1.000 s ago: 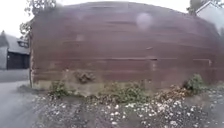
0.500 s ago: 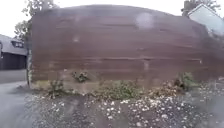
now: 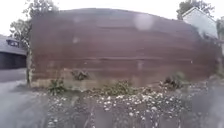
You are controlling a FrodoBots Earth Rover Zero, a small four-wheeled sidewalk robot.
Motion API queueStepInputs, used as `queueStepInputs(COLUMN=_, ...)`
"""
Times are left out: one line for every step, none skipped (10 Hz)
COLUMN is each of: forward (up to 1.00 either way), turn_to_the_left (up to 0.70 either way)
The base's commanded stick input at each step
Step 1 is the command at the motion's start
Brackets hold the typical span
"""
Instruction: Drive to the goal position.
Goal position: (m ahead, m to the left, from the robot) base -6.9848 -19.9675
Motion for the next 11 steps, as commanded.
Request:
queueStepInputs(forward=-0.29, turn_to_the_left=0.61)
queueStepInputs(forward=0.04, turn_to_the_left=0.11)
queueStepInputs(forward=0.04, turn_to_the_left=0.02)
queueStepInputs(forward=0.1, turn_to_the_left=0.03)
queueStepInputs(forward=0.19, turn_to_the_left=0.06)
queueStepInputs(forward=0.32, turn_to_the_left=0.08)
queueStepInputs(forward=0.35, turn_to_the_left=-0.89)
queueStepInputs(forward=0.35, turn_to_the_left=-0.89)
queueStepInputs(forward=0.35, turn_to_the_left=-0.89)
queueStepInputs(forward=0.35, turn_to_the_left=-0.89)
queueStepInputs(forward=0.35, turn_to_the_left=-0.89)
